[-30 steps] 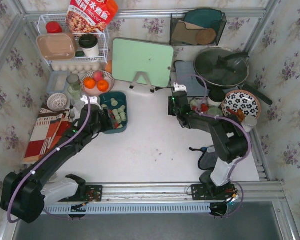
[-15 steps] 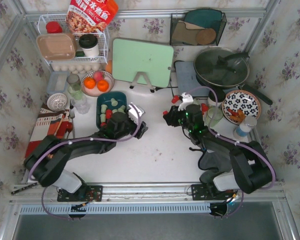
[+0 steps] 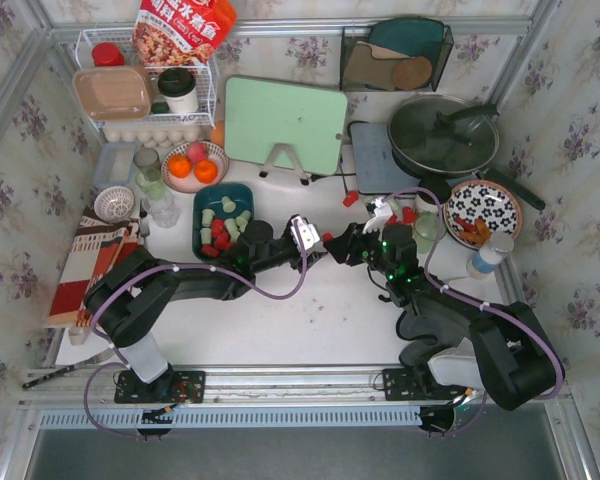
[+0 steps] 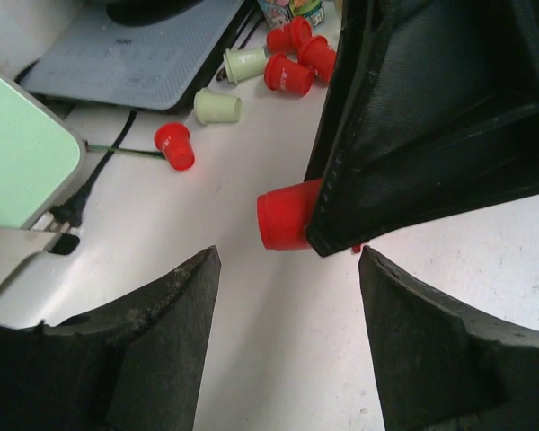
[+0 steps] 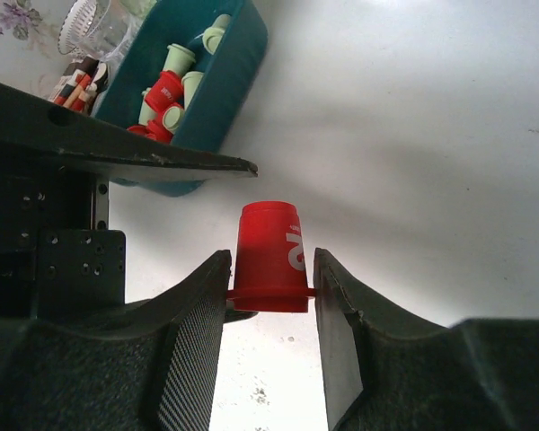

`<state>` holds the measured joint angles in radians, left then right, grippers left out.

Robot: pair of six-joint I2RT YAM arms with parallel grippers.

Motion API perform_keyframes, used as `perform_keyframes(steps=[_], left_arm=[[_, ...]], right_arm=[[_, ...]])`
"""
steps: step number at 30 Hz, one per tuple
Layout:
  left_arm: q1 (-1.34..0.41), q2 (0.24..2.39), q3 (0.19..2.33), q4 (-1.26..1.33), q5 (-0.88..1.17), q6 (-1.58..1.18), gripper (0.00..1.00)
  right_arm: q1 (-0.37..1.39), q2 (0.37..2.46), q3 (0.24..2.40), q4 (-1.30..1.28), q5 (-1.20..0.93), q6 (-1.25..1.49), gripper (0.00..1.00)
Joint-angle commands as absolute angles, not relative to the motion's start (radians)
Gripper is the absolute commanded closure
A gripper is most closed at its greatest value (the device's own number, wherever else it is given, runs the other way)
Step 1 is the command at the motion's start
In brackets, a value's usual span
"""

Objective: Mix the coffee capsules in the storage basket

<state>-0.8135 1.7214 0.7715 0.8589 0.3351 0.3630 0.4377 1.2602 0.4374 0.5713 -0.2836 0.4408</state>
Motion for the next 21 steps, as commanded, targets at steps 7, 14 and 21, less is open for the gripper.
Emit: perform_keyframes(steps=[7, 14, 21], left_arm=[[-0.850, 1.725, 0.808, 0.914, 0.367, 0.427, 0.35], [-0.864, 1.748, 0.825, 0.900, 0.325, 0.434, 0.38], [-0.870, 1.723, 0.821, 0.896, 0.287, 0.451, 0.68]], right_arm=[[0.441, 1.260, 0.422, 0.682, -0.365, 0.512, 0.65], [0.441, 1.226, 0.409, 0.691, -0.362, 0.518, 0.65], [0.441, 1.247, 0.416, 0.696, -0.391, 0.535, 0.53]])
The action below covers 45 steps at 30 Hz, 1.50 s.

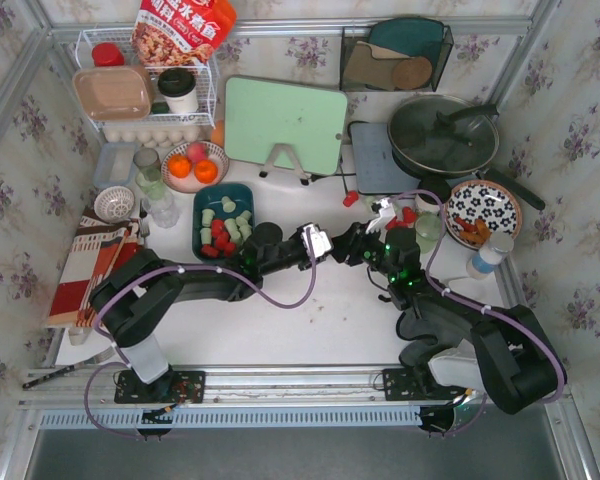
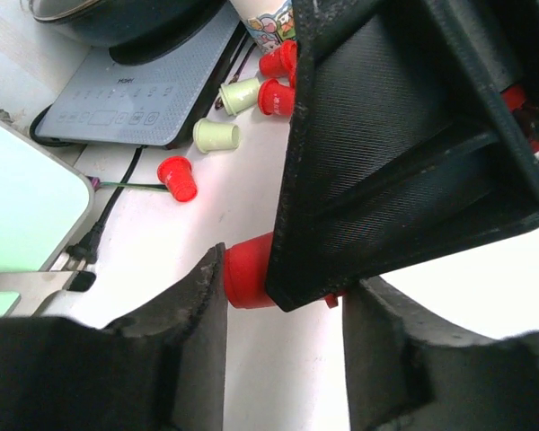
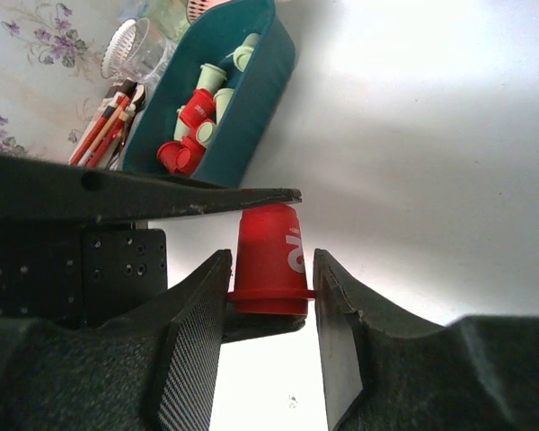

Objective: Mix the coffee capsules in the storage basket

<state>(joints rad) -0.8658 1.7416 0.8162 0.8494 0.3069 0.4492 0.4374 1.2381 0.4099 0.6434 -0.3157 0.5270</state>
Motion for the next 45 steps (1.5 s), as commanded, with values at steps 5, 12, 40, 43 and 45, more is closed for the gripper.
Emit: perform_keyframes(steps=[5, 12, 40, 43, 45], left_arm=[[-0.877, 1.698, 0.800, 0.914, 0.264, 0.443, 0.79], [-0.863, 1.627, 0.740, 0.832, -0.004, 0.464, 0.80], [-0.432, 1.530, 0.896, -0.029, -0.283, -0.212, 0.70], [-0.430, 1.548, 0.915, -0.060, -0.259, -0.222, 0.62], [-0.428, 1.546, 0.914, -0.060, -0.257, -0.229, 0.55]], right_arm=[[0.440, 1.243, 0.425, 0.671, -0.377, 0.526, 0.30], [0.438, 1.165, 0.502, 0.430, -0.142, 0.463, 0.27], [0.262, 1.684, 0.908, 0.103, 0.377, 0.396, 0.35], [0.244, 1.706, 0.934, 0.081, 0.384, 0.412, 0.37], [0.238, 1.713, 0.944, 0.077, 0.400, 0.425, 0.38]])
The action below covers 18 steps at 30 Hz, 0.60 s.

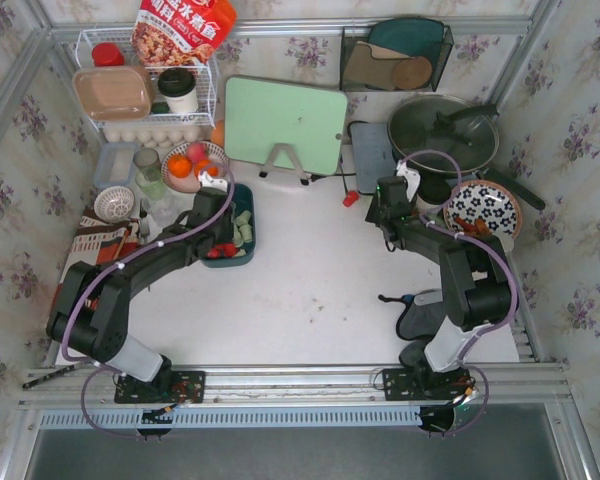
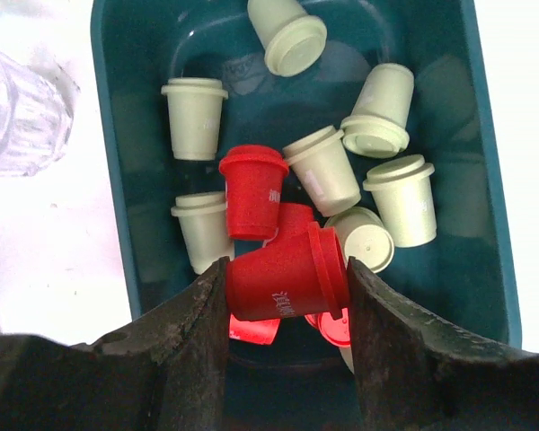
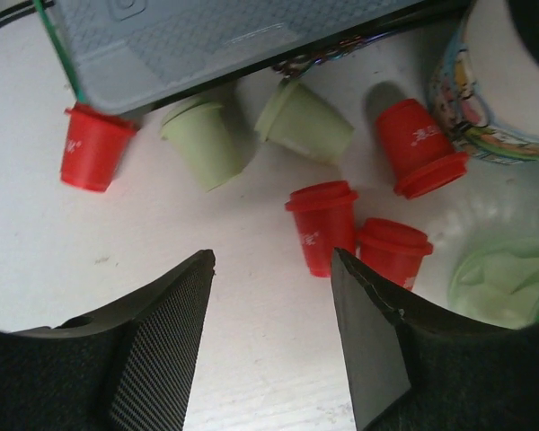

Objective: Mix the coffee capsules in the storage basket

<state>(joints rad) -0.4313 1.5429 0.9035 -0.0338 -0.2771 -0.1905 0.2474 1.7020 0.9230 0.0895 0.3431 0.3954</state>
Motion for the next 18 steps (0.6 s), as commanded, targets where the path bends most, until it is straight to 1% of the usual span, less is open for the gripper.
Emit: perform_keyframes(steps=[1, 2, 4, 7, 9, 10, 11, 15, 18], left_arm=[[-0.427, 1.544, 0.912, -0.060, -0.262, -0.235, 0.51], [-0.425, 1.540, 0.908, -0.060, -0.266, -0.238, 0.48], [-0.420, 1.531, 0.905, -0.061, -0.273, -0.245, 0.45], [-0.415, 1.508, 0.893, -0.062, -0.275, -0.251, 0.33], [-0.413, 1.488, 0.884, -0.055, -0.275, -0.253, 0.29], [-0.413, 1.479, 0.880, -0.055, -0.277, -0.253, 0.08], [-0.411, 1.469, 0.876, -0.055, -0.280, -0.255, 0.00], [-0.408, 1.433, 0.851, -0.037, -0.290, -0.261, 0.01], [-0.408, 1.404, 0.832, -0.020, -0.292, -0.261, 0.01]], right_arm=[[0.237, 1.717, 0.949, 0.074, 0.406, 0.428, 0.38], [0.236, 1.722, 0.955, 0.069, 0.408, 0.432, 0.39], [0.233, 1.740, 0.974, 0.049, 0.409, 0.441, 0.39], [0.224, 1.771, 1.009, 0.008, 0.418, 0.461, 0.41], [0.219, 1.789, 1.033, -0.021, 0.419, 0.472, 0.44], [0.214, 1.800, 1.043, -0.035, 0.418, 0.478, 0.46], [0.212, 1.808, 1.052, -0.045, 0.417, 0.483, 0.46], [0.197, 1.838, 1.075, -0.075, 0.402, 0.503, 0.47], [0.190, 1.860, 1.090, -0.088, 0.384, 0.511, 0.49]])
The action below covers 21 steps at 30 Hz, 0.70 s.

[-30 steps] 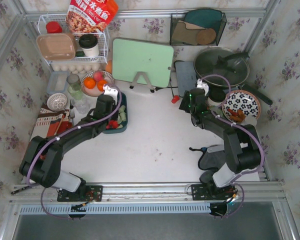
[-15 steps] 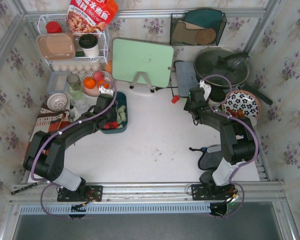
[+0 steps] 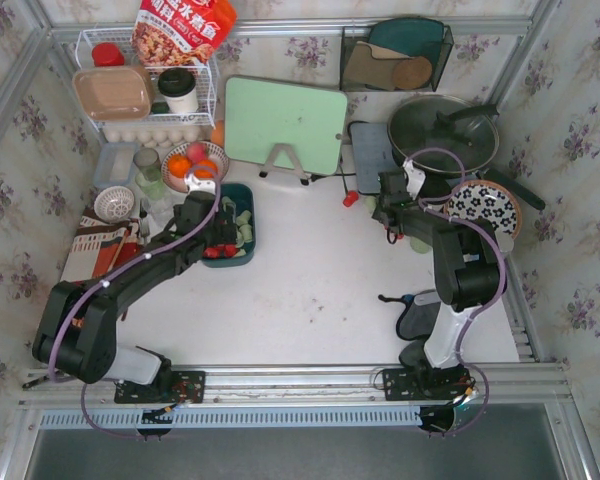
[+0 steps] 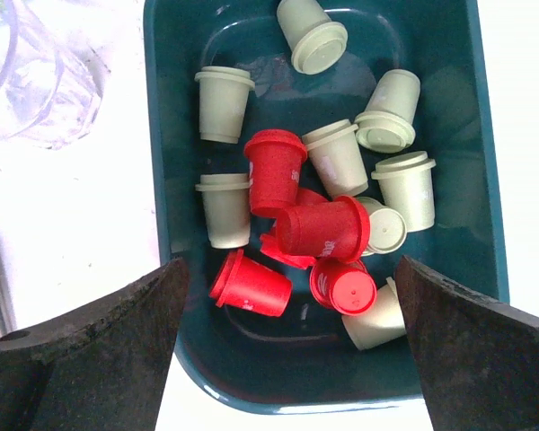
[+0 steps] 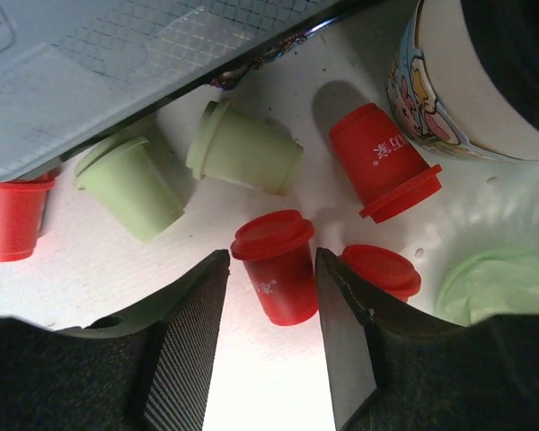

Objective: Mix the coffee capsules in the storage basket

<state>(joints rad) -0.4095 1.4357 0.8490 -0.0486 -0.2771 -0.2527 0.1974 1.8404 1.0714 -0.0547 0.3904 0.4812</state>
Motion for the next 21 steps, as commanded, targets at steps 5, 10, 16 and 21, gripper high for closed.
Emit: perform_keyframes(steps=[5, 10, 16, 21], left_arm=[[-0.407, 1.369, 0.828, -0.021, -0.297, -0.257, 0.01], [-0.407, 1.365, 0.828, -0.023, -0.296, -0.258, 0.01], [-0.407, 1.344, 0.815, -0.003, -0.262, -0.241, 0.01], [-0.407, 1.325, 0.797, 0.020, -0.210, -0.228, 0.01]], right_arm=[[0.189, 1.886, 1.102, -0.098, 0.361, 0.520, 0.50], [0.189, 1.903, 1.096, -0.094, 0.332, 0.520, 0.53], [0.189, 1.870, 1.065, -0.064, 0.307, 0.499, 0.61], [0.189, 1.814, 1.032, -0.037, 0.280, 0.448, 0.69]])
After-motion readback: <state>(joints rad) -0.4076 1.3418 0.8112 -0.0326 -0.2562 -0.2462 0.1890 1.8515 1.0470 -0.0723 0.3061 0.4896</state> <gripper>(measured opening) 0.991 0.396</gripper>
